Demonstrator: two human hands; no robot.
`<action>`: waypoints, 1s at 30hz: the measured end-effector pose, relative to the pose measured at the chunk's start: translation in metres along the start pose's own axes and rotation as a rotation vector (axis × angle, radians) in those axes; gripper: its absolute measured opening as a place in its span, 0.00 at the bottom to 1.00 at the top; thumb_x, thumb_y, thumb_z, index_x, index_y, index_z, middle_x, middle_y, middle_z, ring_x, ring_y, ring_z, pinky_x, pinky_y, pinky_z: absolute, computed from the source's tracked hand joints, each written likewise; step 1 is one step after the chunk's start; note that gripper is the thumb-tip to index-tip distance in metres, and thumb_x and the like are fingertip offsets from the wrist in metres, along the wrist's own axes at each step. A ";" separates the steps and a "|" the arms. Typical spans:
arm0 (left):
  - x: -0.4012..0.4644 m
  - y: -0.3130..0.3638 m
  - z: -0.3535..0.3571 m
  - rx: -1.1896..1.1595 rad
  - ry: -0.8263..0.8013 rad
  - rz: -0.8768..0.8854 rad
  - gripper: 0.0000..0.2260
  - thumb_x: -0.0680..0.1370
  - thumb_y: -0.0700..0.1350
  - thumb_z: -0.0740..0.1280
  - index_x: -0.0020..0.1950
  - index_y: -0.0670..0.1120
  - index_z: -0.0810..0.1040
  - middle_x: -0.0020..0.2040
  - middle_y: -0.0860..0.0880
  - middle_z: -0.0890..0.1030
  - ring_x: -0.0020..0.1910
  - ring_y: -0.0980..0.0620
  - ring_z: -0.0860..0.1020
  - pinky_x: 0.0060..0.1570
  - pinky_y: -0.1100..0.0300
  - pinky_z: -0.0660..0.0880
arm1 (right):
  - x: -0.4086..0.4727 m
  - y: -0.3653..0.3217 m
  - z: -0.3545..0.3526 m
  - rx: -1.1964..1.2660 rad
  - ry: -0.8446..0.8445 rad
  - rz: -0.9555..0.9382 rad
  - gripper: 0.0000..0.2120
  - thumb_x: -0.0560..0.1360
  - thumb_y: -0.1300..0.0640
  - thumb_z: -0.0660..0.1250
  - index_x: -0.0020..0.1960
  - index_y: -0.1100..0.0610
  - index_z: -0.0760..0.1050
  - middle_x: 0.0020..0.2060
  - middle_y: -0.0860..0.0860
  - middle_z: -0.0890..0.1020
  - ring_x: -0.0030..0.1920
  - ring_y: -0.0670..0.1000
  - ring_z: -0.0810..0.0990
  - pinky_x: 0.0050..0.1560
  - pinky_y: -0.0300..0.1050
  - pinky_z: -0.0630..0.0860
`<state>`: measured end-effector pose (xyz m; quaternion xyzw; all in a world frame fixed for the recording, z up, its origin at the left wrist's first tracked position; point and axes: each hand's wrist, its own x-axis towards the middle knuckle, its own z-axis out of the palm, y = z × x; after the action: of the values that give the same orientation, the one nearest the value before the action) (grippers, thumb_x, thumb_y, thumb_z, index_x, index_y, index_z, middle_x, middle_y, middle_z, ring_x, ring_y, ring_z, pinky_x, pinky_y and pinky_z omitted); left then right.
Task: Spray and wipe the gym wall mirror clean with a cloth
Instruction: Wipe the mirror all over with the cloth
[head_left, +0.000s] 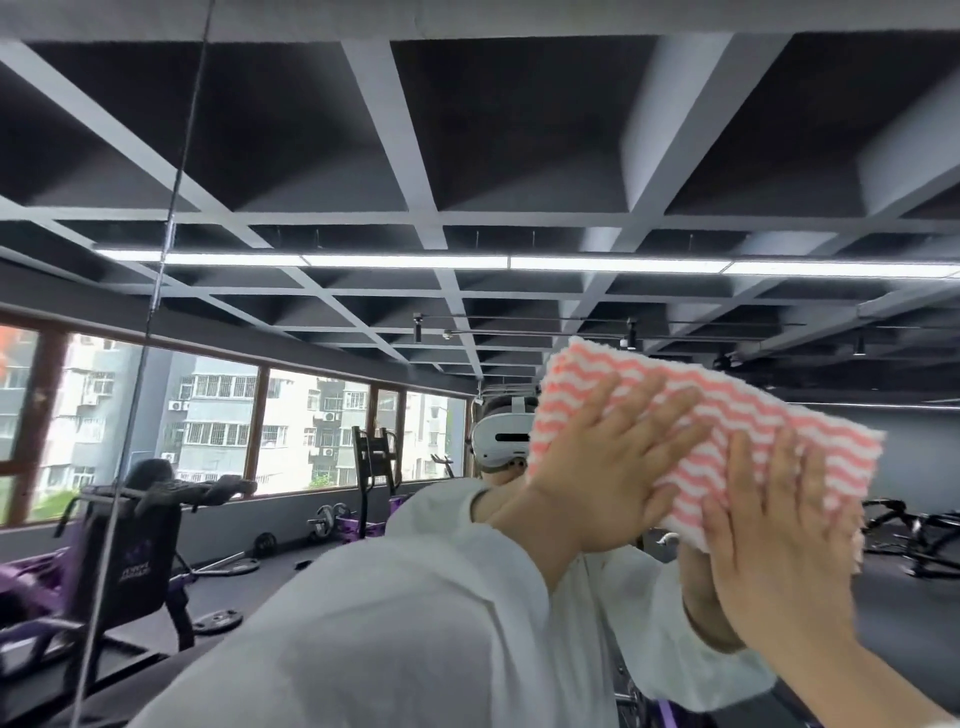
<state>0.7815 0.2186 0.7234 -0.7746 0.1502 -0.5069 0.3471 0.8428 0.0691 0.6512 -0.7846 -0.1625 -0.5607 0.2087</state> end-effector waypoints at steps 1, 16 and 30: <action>-0.005 -0.010 0.000 0.024 0.019 -0.015 0.26 0.77 0.55 0.48 0.73 0.49 0.66 0.74 0.47 0.64 0.74 0.43 0.60 0.71 0.45 0.53 | 0.006 -0.009 -0.001 0.009 0.005 -0.024 0.31 0.81 0.42 0.37 0.75 0.60 0.56 0.73 0.65 0.59 0.73 0.63 0.54 0.63 0.75 0.59; -0.176 -0.144 -0.004 0.047 0.127 -0.287 0.24 0.82 0.51 0.42 0.76 0.42 0.55 0.76 0.42 0.58 0.75 0.40 0.56 0.70 0.37 0.54 | 0.012 -0.214 0.014 0.026 0.015 -0.348 0.31 0.76 0.36 0.42 0.76 0.48 0.48 0.77 0.58 0.52 0.76 0.63 0.48 0.70 0.69 0.43; -0.376 -0.091 0.022 -0.051 -0.035 -0.684 0.25 0.82 0.55 0.38 0.77 0.48 0.39 0.78 0.50 0.38 0.76 0.42 0.44 0.67 0.32 0.45 | -0.124 -0.310 0.052 0.022 -0.100 -0.634 0.30 0.77 0.40 0.41 0.78 0.46 0.47 0.77 0.54 0.47 0.76 0.61 0.44 0.70 0.69 0.35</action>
<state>0.6245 0.5116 0.5246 -0.7970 -0.1116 -0.5768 0.1399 0.6941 0.3599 0.5639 -0.7193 -0.4149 -0.5567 0.0238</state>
